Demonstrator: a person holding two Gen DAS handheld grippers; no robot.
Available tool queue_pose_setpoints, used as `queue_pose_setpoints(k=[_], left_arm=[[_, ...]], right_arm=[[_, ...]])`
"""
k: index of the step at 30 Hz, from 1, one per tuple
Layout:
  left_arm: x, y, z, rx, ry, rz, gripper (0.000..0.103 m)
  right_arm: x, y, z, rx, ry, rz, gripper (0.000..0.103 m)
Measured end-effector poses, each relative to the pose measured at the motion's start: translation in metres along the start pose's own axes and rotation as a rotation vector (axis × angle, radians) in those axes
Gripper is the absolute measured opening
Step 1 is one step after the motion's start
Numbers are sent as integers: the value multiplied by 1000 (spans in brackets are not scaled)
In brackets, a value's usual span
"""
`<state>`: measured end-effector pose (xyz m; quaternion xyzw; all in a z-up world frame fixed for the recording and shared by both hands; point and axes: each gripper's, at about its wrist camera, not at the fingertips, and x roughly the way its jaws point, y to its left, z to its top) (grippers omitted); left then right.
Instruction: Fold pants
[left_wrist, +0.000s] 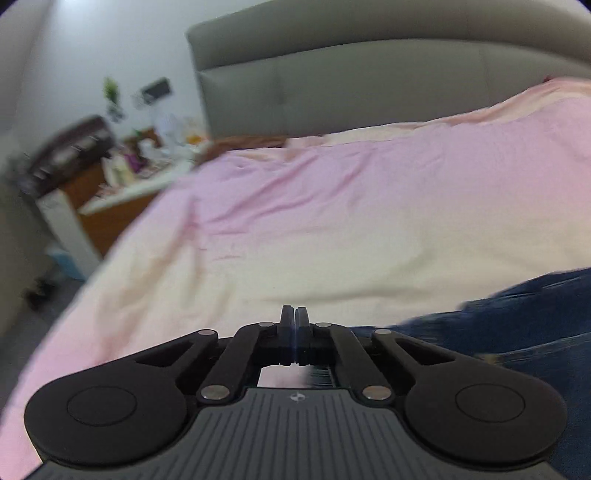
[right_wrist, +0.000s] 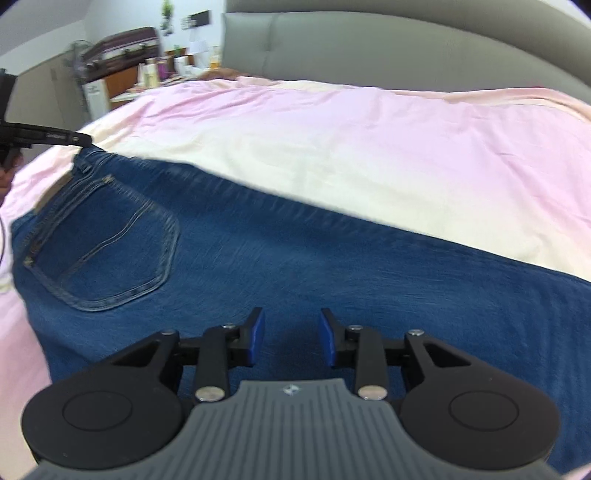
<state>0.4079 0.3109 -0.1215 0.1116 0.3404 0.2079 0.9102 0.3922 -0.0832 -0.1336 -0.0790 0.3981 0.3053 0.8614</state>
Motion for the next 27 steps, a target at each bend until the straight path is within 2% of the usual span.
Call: queue_pose_setpoints(k=[1, 2, 4, 6, 8, 10, 14, 18, 20, 21, 23, 27], left_arm=[[9, 2, -2, 19, 9, 40, 0], [18, 11, -5, -24, 51, 45, 0], [23, 29, -11, -131, 75, -17, 0], [16, 37, -15, -158, 74, -33, 0], [5, 38, -16, -138, 67, -71, 0], [-8, 36, -17, -122, 60, -121, 1], [-34, 19, -15, -85, 28, -273, 6], [-46, -18, -14, 20, 30, -408, 10], [-46, -39, -20, 92, 58, -439, 15], [-44, -46, -25, 123, 71, -445, 16], [-38, -58, -35, 177, 92, -403, 18], [-17, -68, -50, 193, 168, -332, 19]], right_arm=[[5, 4, 3, -5, -2, 18, 29], [12, 8, 6, -14, -3, 35, 29], [31, 19, 13, -36, 24, 72, 29], [52, 26, 17, -33, 54, 51, 31], [71, 30, 24, -52, 51, 7, 31], [89, 28, 35, -19, 52, -16, 31], [114, 25, 59, 41, 36, -67, 31], [106, 25, 66, 55, 31, -83, 32], [89, 22, 59, 62, 45, -51, 32], [79, 20, 54, 62, 57, -25, 32], [56, 18, 35, 50, 74, -8, 33], [18, 8, -12, 37, 98, -20, 39]])
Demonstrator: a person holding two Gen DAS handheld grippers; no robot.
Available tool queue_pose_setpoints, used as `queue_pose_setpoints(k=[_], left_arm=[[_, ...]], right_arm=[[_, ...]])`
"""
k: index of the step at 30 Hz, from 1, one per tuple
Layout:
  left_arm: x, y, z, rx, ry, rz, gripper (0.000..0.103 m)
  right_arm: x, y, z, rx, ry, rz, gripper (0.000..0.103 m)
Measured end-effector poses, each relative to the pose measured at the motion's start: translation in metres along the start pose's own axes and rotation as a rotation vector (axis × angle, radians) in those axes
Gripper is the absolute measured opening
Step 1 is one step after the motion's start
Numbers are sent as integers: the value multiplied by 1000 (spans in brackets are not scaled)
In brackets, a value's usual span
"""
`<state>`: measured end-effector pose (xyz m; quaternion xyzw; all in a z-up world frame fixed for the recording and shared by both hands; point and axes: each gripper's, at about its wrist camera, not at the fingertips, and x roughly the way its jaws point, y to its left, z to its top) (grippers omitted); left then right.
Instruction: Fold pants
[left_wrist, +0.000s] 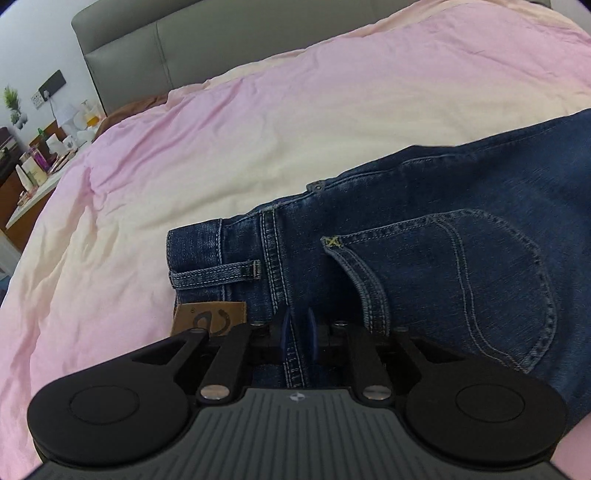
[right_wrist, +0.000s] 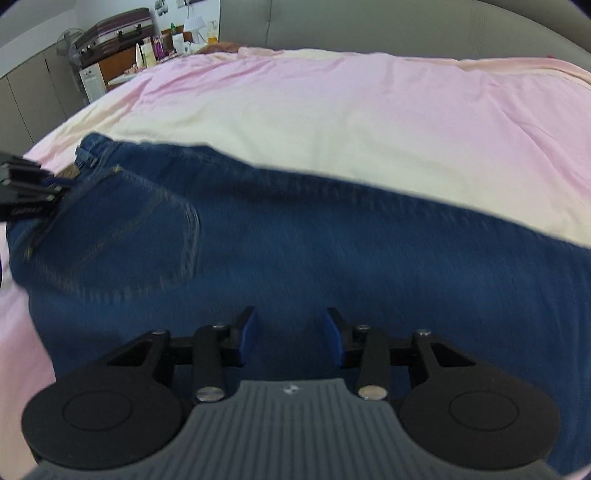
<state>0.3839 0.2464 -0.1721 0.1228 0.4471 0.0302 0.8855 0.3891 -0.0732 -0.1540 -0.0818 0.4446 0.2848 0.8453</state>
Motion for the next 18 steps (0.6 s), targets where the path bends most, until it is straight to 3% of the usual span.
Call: queue_pose_setpoints(k=[3, 7, 14, 18], left_arm=[[5, -5, 5, -10, 27, 62, 21], [-12, -10, 13, -52, 48, 149, 20], [-100, -30, -4, -234, -39, -38, 22], [-130, -70, -20, -263, -8, -161, 32]], right_arm=[[-11, -9, -30, -19, 10, -28, 39], [-26, -13, -43, -4, 7, -42, 39], [-83, -51, -61, 123, -38, -81, 40], [-120, -88, -85, 199, -52, -142, 42]])
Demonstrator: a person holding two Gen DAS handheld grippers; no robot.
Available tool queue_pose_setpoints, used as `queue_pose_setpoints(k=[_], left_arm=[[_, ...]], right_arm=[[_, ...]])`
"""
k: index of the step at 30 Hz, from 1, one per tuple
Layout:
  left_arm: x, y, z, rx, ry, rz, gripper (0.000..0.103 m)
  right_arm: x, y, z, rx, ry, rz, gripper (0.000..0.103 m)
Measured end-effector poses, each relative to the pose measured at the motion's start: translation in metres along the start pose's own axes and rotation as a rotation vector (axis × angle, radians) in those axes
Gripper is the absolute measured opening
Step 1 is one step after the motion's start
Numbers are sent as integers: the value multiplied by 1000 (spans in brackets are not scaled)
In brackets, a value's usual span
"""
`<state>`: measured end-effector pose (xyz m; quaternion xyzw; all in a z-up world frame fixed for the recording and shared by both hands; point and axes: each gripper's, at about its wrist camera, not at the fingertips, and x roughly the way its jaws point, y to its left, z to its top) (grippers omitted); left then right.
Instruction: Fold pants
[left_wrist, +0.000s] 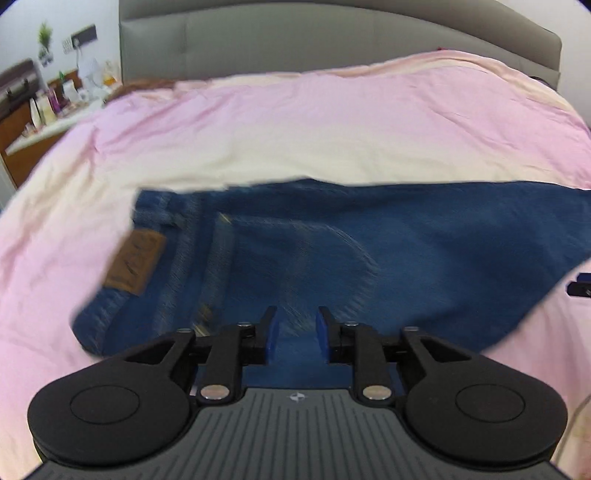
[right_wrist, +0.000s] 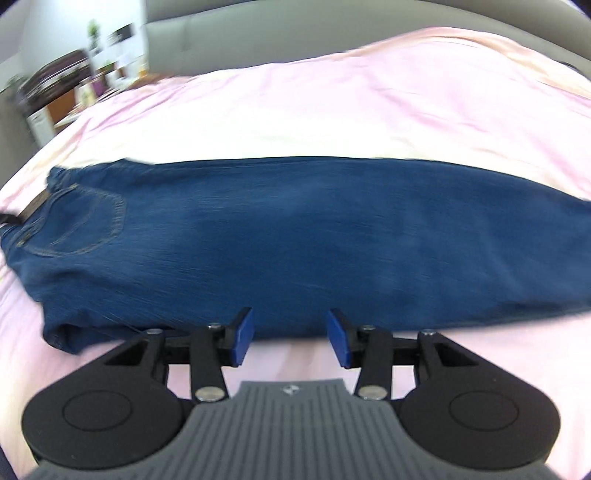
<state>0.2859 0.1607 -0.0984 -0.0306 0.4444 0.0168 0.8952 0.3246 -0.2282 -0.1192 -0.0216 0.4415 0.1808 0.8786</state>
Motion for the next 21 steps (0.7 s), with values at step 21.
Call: queue_pose_setpoints(k=[21], left_arm=[[60, -32, -70, -670, 119, -128, 65]], right_arm=[[-99, -300, -68, 580, -153, -246, 45]])
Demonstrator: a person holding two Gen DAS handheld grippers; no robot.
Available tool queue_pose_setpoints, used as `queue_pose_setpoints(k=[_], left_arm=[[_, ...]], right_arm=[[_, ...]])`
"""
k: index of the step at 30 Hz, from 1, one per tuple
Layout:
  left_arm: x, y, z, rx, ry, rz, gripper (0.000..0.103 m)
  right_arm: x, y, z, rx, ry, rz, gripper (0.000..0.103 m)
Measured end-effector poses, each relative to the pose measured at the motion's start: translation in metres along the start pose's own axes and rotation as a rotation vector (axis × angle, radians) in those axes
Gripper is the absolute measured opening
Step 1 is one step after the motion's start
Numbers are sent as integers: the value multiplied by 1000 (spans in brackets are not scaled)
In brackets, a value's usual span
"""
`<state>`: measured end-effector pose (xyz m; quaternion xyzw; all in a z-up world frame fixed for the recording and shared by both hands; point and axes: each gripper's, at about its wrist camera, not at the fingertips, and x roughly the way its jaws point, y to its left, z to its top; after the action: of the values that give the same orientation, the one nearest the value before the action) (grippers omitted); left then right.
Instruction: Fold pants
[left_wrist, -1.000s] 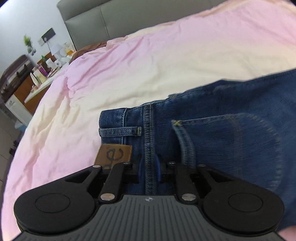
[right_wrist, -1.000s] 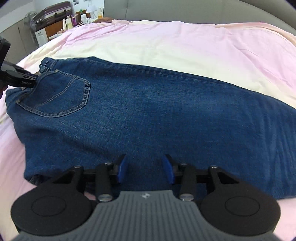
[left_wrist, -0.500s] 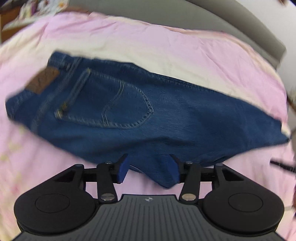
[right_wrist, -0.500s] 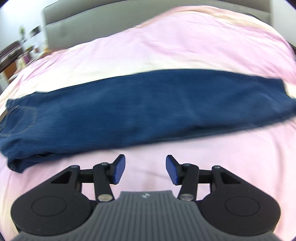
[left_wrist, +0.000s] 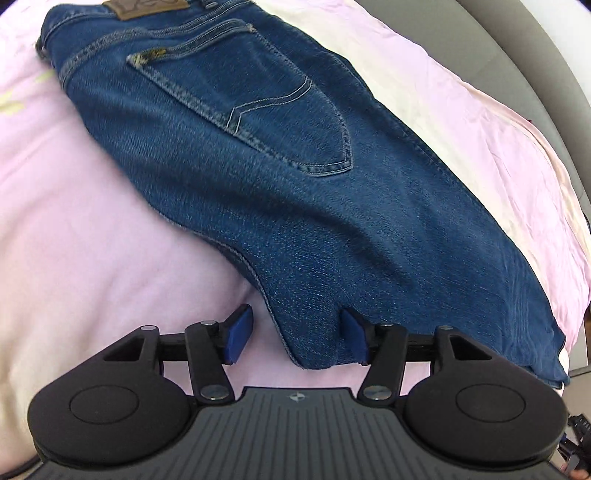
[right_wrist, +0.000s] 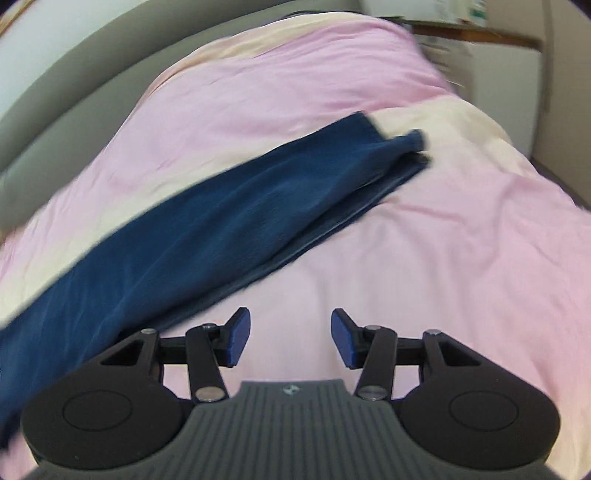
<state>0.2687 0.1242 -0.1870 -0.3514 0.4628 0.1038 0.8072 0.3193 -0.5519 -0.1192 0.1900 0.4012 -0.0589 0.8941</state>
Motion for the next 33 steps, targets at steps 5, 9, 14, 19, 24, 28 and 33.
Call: queue_pose_setpoints(k=[5, 9, 14, 19, 24, 28, 33], left_arm=[[-1, 3, -5, -12, -19, -63, 25], [-2, -3, -9, 4, -44, -25, 20], [0, -3, -9, -15, -28, -5, 20], [11, -5, -4, -52, 0, 4, 29], [6, -8, -1, -53, -20, -10, 13], [-14, -15, 8, -15, -29, -13, 7], [-48, -24, 22, 47, -27, -2, 5]], right_arm=[[32, -62, 57, 304, -105, 27, 46], [63, -92, 89, 455, -139, 71, 46], [105, -113, 105, 496, -122, 32, 46], [129, -129, 98, 550, -123, 51, 45], [120, -109, 109, 473, -135, 20, 14], [87, -76, 125, 363, -199, -64, 12], [29, -51, 144, 292, -251, -125, 10]])
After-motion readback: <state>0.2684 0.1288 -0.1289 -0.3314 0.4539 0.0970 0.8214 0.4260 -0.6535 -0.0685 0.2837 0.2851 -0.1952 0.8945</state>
